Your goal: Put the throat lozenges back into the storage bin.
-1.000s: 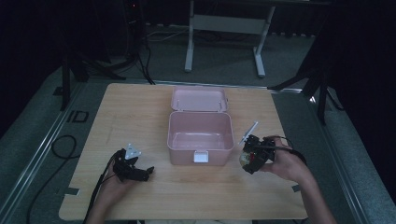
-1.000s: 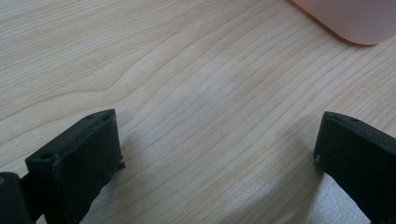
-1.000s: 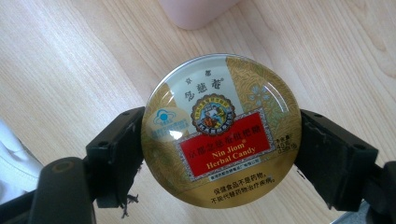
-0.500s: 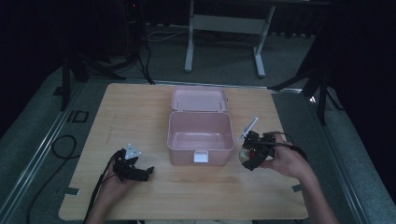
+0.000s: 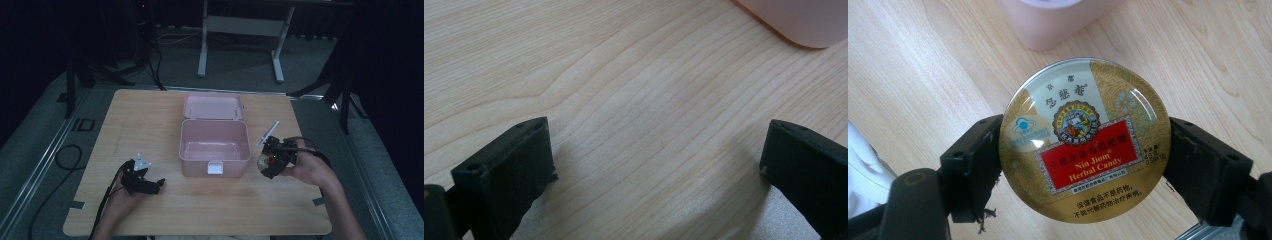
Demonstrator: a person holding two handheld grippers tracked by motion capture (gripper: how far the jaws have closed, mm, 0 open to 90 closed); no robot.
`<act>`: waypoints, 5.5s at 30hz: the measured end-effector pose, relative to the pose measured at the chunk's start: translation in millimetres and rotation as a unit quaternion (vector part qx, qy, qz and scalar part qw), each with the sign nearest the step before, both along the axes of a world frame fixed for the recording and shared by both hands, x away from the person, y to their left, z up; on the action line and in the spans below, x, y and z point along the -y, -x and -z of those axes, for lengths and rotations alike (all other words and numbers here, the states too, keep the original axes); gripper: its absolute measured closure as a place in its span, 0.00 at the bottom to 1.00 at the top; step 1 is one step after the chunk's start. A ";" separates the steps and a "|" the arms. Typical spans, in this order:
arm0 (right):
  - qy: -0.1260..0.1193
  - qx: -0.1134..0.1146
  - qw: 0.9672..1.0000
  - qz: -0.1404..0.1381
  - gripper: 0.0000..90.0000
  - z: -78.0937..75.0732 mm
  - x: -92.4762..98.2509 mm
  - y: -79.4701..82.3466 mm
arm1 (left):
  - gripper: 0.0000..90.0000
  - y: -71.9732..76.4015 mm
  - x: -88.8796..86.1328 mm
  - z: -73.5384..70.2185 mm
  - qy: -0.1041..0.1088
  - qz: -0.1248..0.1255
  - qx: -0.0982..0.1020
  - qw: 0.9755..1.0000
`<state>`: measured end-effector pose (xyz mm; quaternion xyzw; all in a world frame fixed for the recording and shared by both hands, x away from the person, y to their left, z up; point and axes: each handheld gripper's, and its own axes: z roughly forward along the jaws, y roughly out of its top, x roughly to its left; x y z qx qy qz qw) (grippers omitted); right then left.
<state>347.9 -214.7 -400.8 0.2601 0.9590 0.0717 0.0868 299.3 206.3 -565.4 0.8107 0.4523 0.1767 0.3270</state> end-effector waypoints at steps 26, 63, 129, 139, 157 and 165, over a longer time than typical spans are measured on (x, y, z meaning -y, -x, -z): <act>0.006 0.002 1.000 -0.008 0.23 -16.5 -7.1 -16.3 | 0.01 0.0 0.0 0.0 0.000 0.000 0.000 1.000; 0.003 0.010 1.000 -0.030 0.23 -29.9 -37.3 -29.0 | 0.01 0.0 0.0 -0.1 0.000 0.000 0.000 1.000; 0.013 -0.002 0.998 -0.067 0.23 -24.2 -92.7 -43.5 | 0.01 0.0 -0.1 -0.1 0.000 0.000 0.000 1.000; 0.022 -0.004 0.998 -0.067 0.23 -20.0 -97.6 -45.3 | 0.01 0.0 0.0 -0.1 0.000 0.000 0.000 1.000; 0.022 -0.009 0.998 -0.064 0.23 -16.2 -100.8 -48.9 | 0.01 0.0 -0.1 -0.1 0.000 0.000 0.000 1.000; 0.023 -0.004 0.998 -0.063 0.20 -16.0 -101.8 -48.5 | 0.01 0.0 0.0 -0.1 0.000 0.000 0.000 1.000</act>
